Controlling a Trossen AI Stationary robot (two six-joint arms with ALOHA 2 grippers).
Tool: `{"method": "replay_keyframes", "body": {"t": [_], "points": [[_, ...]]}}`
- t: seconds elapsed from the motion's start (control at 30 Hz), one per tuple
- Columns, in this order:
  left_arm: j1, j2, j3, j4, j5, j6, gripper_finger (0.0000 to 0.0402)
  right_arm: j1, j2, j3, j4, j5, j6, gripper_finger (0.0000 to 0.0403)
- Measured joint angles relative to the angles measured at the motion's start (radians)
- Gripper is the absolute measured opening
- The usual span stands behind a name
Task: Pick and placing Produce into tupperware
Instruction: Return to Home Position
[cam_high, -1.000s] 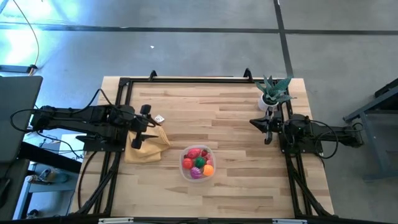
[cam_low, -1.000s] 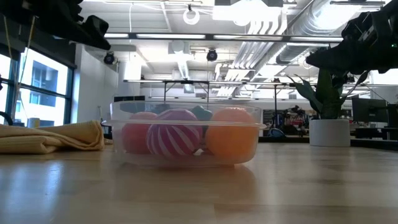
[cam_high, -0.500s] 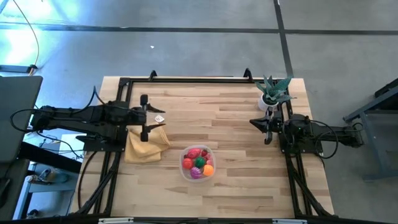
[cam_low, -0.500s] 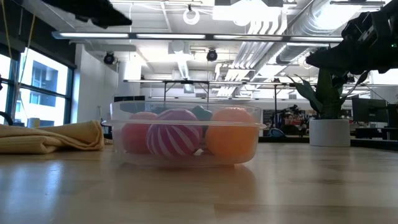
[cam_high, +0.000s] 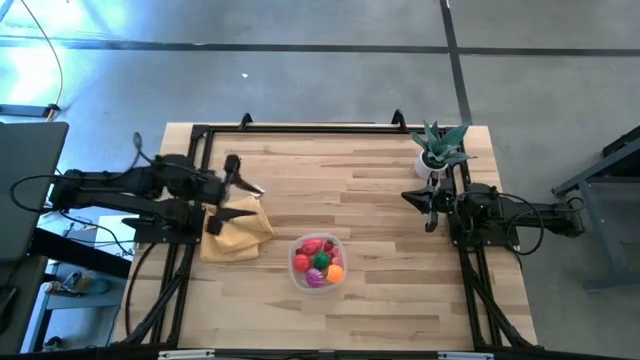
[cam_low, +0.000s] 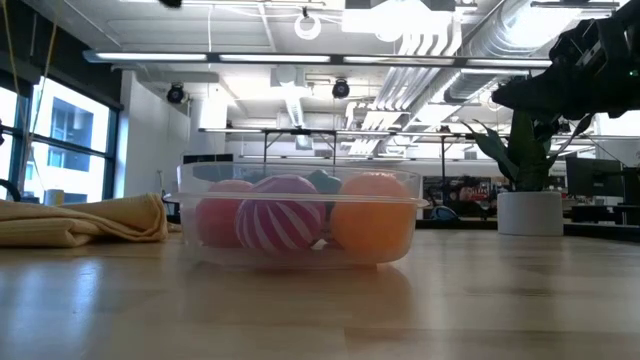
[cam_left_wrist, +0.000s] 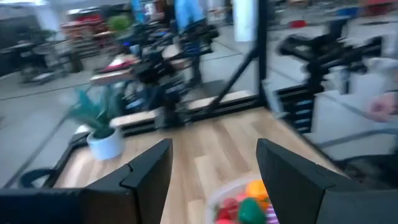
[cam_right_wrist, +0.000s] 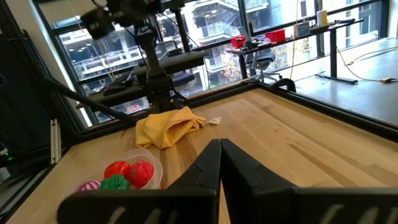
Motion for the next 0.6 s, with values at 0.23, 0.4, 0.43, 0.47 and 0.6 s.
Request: {"method": "replay_keyframes", "body": {"t": [0.23, 0.4, 0.43, 0.47, 0.6], "points": [[0.000, -0.108, 0.229, -0.449, -0.087, 0.036, 0.0221, 0.000, 0.000, 0.000, 0.000, -0.001, 0.000, 0.0000], [0.000, -0.283, 0.234, -0.551, -0.201, 0.039, 0.0220, 0.000, 0.000, 0.000, 0.000, -0.001, 0.000, 0.0000], [0.000, -0.323, 0.226, -0.560, -0.221, 0.039, 0.0220, 0.000, 0.000, 0.000, 0.000, -0.001, 0.000, 0.0000], [0.000, -0.360, 0.220, -0.566, -0.232, 0.039, 0.0220, 0.000, 0.000, 0.000, 0.000, -0.001, 0.000, 0.0000], [0.000, -0.495, 0.191, -0.565, -0.235, 0.054, 0.0220, 0.000, 0.000, 0.000, 0.000, -0.001, 0.000, 0.0000]]}}
